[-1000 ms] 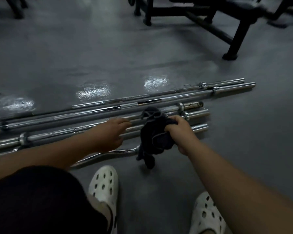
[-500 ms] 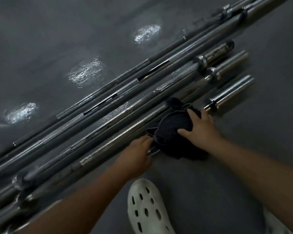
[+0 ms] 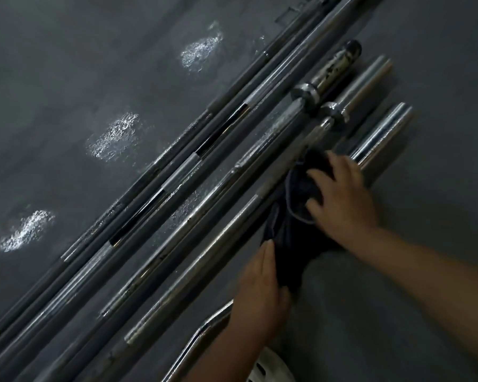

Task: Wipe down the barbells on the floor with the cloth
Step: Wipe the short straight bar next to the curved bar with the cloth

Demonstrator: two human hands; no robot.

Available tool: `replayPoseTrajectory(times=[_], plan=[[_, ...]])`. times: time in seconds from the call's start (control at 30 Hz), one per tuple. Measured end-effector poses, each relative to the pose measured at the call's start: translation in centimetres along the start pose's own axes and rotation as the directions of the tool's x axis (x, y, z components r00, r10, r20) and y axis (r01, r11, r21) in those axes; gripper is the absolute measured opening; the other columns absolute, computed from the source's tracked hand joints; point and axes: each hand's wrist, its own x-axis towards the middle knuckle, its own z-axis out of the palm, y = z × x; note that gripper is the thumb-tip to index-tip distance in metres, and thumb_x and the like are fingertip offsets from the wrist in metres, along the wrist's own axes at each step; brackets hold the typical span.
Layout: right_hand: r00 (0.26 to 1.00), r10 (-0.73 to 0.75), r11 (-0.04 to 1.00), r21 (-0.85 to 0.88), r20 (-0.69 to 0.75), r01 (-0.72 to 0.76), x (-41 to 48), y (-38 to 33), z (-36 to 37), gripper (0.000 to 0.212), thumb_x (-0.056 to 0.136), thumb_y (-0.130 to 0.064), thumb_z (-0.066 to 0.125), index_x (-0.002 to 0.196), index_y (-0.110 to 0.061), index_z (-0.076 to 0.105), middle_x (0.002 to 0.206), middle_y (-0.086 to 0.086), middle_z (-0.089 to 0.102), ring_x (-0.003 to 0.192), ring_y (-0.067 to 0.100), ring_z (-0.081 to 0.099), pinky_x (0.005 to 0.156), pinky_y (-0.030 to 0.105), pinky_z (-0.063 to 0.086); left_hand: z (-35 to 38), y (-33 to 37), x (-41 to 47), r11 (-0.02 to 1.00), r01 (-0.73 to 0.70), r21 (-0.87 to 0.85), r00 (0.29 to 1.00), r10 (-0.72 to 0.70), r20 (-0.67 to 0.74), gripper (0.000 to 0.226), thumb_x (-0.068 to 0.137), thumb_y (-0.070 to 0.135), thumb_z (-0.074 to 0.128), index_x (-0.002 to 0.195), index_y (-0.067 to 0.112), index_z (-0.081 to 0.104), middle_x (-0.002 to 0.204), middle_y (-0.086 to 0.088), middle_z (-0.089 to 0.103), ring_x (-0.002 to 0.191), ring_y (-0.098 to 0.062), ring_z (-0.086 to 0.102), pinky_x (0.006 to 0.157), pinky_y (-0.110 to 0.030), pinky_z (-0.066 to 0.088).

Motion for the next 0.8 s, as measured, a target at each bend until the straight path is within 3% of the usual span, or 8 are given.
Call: replayPoseTrajectory(times=[0.1,0.2,0.37,0.47,0.53,0.63,0.7,0.8], plan=[[0.985,-0.098,0.995,0.013,0.139,0.097,-3.7,-3.2,1.8,0.053,0.072,-0.056,0.057,0.112,-0.023,0.066,0.135,0.010,0.052,0.131,0.038,0.041,0.086,0.050,0.053,-0.1,1.0,1.4,0.999,0.005,-0.045,0.998,-0.003,0.057,0.081,0.073,0.021,0.055,0.148,0.011,0.027,0.147,-0.007,0.041,0.128,-0.024,0.043,0.108,-0.032,0.037],[0.910,-0.304,0.952,0.134,0.282,0.276,-2.7,-2.3,1.0,0.040,0.074,-0.046,0.058,0.109,-0.028,0.062,0.126,0.001,0.054,0.122,0.030,0.047,0.084,0.047,0.054,-0.3,0.7,1.3,0.999,0.025,-0.032,0.997,-0.022,0.072,0.063,0.078,0.020,0.057,0.137,0.012,0.037,0.132,-0.008,0.050,0.117,-0.025,0.050,0.099,-0.031,0.042],[0.998,-0.014,0.998,0.067,0.067,0.009,-0.9,0.3,0.5,0.037,0.077,-0.034,0.059,0.112,-0.020,0.063,0.126,0.009,0.052,0.129,0.035,0.041,0.092,0.049,0.053,0.5,0.4,1.4,1.000,0.006,-0.012,0.999,-0.005,0.052,0.081,0.080,0.022,0.055,0.152,0.011,0.022,0.152,-0.007,0.035,0.134,-0.022,0.039,0.111,-0.028,0.031],[0.911,-0.293,0.955,0.123,0.289,0.268,-4.6,-3.0,1.3,0.041,0.076,-0.045,0.055,0.110,-0.023,0.062,0.126,0.004,0.052,0.129,0.031,0.041,0.088,0.047,0.054,0.1,0.4,1.0,0.999,0.037,-0.004,0.997,-0.037,0.069,0.058,0.082,0.019,0.058,0.137,0.006,0.043,0.132,-0.015,0.051,0.116,-0.033,0.052,0.092,-0.036,0.043],[0.839,-0.391,0.920,0.170,0.379,0.353,-2.8,-1.9,0.5,0.035,0.077,-0.039,0.057,0.110,-0.027,0.059,0.125,0.000,0.051,0.126,0.025,0.043,0.089,0.046,0.053,-0.1,0.0,0.5,0.999,0.034,-0.010,0.997,-0.033,0.067,0.057,0.083,0.017,0.059,0.138,0.007,0.044,0.132,-0.015,0.052,0.115,-0.032,0.053,0.091,-0.035,0.043],[0.976,-0.114,0.989,0.113,0.184,0.094,0.1,1.0,0.0,0.035,0.076,-0.030,0.057,0.110,-0.021,0.063,0.126,0.007,0.053,0.126,0.033,0.045,0.095,0.048,0.050,-0.1,-0.5,0.2,1.000,0.001,-0.031,1.000,0.000,0.027,0.071,0.083,0.012,0.057,0.149,0.012,0.031,0.149,-0.005,0.040,0.131,-0.019,0.040,0.106,-0.017,0.026],[0.991,-0.021,0.997,0.076,0.136,0.011,-2.2,-0.3,0.6,0.041,0.075,-0.035,0.057,0.112,-0.019,0.063,0.130,0.011,0.051,0.131,0.036,0.040,0.096,0.050,0.051,0.0,-0.3,0.4,0.999,-0.020,-0.043,1.000,0.020,-0.004,0.066,0.083,0.011,0.056,0.146,0.012,0.038,0.146,-0.005,0.044,0.128,-0.020,0.044,0.105,-0.018,0.028],[0.849,-0.380,0.925,0.169,0.367,0.341,-5.9,-3.7,1.0,0.042,0.073,-0.036,0.061,0.113,-0.024,0.059,0.128,0.003,0.051,0.129,0.029,0.040,0.088,0.046,0.054,-0.3,-0.7,0.1,0.997,-0.008,-0.072,1.000,0.008,0.008,0.049,0.081,0.010,0.058,0.130,0.012,0.055,0.126,-0.009,0.057,0.110,-0.028,0.057,0.090,-0.029,0.043]])
